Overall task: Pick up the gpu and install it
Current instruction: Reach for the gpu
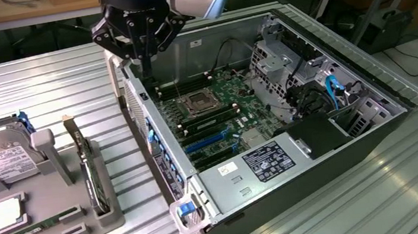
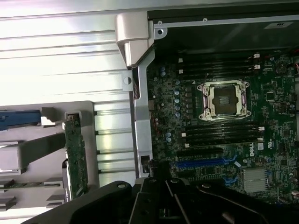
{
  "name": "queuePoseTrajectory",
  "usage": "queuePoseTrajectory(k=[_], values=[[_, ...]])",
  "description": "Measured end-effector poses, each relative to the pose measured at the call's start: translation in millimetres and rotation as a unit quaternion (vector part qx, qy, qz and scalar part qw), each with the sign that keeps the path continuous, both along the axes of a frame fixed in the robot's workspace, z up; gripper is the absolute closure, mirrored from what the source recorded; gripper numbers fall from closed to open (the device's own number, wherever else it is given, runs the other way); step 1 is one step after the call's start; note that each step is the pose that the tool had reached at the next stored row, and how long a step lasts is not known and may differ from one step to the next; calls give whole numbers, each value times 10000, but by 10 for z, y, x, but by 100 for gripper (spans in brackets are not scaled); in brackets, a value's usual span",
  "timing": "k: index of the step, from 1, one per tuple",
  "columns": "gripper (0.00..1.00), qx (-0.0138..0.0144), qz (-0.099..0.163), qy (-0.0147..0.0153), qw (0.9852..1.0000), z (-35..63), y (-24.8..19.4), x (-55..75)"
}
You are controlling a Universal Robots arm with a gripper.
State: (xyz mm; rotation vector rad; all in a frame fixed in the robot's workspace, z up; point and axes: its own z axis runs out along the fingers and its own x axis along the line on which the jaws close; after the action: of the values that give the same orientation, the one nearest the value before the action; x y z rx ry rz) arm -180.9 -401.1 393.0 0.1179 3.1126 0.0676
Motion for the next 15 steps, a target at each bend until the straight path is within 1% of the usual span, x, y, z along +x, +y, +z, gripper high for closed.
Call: queuePoseTrajectory(k=[15], values=[[89, 0, 0, 0, 10000, -1, -6, -130]])
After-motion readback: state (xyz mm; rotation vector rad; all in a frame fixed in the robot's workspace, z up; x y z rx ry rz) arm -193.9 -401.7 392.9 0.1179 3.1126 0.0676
